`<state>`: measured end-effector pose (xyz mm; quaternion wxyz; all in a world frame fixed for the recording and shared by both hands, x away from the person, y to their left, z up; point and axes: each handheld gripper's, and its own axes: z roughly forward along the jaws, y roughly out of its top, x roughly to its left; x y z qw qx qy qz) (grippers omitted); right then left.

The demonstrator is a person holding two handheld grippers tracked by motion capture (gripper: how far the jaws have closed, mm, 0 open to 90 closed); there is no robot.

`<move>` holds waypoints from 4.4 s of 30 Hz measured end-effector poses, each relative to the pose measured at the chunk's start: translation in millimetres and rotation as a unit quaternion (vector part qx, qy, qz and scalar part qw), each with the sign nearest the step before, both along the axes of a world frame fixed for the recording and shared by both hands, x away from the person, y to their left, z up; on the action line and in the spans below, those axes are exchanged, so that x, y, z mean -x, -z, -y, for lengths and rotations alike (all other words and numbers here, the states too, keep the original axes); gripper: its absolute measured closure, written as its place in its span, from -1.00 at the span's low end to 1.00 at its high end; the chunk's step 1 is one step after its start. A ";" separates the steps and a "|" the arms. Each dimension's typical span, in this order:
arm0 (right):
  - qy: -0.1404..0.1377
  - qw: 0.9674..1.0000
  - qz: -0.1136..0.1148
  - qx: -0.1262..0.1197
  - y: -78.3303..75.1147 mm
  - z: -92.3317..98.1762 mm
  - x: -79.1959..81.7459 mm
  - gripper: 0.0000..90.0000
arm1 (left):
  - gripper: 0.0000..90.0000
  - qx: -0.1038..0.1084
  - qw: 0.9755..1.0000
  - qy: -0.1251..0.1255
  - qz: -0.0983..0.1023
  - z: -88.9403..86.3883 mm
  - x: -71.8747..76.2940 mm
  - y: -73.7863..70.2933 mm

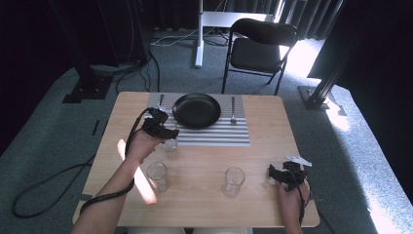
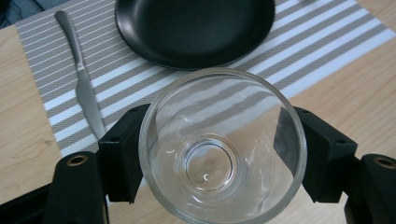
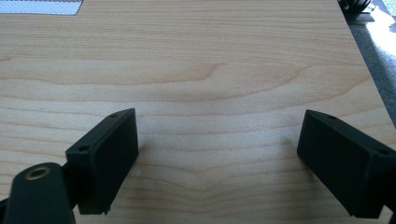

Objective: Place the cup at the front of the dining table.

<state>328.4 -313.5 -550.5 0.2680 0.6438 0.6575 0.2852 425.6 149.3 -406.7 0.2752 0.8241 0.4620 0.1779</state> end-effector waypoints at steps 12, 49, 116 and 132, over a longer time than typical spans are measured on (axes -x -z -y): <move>0.000 1.000 0.000 0.000 0.0 0.0 0.0 -0.74 | -0.36 0.007 0.999 -0.035 -0.002 -8.1 -18.3 6.4; 0.000 1.000 0.000 0.000 0.0 0.1 0.0 -0.74 | -0.36 -0.002 0.997 -0.076 0.004 -15.0 -76.9 15.3; -0.001 1.000 0.000 0.001 0.0 0.1 0.5 -0.74 | -0.56 0.057 0.996 -0.065 0.031 -42.0 -35.5 60.4; 0.000 1.000 0.000 0.001 0.0 0.0 0.5 -0.74 | -0.56 0.068 0.993 -0.094 0.036 -64.0 -12.8 73.1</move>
